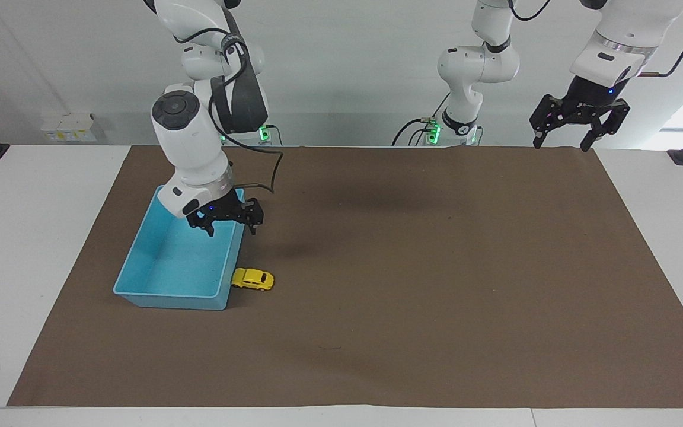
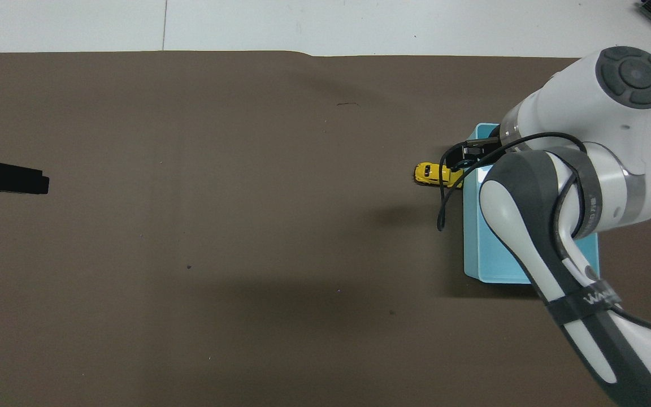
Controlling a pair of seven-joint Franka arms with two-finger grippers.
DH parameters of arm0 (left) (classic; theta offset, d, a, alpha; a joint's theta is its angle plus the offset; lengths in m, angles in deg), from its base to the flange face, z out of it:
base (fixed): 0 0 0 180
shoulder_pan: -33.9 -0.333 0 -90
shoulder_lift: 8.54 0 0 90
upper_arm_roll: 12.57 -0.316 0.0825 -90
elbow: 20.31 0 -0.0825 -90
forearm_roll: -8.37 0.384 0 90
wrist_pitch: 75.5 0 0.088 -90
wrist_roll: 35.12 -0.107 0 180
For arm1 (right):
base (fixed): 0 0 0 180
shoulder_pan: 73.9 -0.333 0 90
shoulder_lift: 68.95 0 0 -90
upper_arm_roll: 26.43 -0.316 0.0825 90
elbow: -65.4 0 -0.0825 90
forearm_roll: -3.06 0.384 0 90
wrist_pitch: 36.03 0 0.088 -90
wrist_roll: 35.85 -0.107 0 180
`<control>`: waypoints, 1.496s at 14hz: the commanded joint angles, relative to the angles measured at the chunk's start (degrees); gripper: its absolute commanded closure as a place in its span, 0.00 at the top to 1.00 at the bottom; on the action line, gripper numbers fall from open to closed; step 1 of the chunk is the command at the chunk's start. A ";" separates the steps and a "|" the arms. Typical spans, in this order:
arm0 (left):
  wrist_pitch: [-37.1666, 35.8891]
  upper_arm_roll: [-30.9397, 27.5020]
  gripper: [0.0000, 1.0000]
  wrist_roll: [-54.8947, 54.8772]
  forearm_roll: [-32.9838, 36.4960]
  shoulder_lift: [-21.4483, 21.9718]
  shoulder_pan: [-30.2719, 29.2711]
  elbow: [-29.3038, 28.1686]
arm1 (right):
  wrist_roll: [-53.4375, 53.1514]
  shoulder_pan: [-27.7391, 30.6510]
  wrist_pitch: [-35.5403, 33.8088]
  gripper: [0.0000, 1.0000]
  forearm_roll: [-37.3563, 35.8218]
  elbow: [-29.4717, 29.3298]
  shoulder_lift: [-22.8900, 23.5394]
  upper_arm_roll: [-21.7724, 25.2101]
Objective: Wind up and store yellow beetle car
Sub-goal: 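Reach the right gripper to the yellow car beside the box, then close the right gripper on the yellow car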
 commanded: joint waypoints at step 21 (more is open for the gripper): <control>-1.09 0.37 1.00 -2.52 -0.60 1.28 -2.15 -1.34 | -84.97 -0.46 14.68 1.00 5.53 3.86 3.68 -0.43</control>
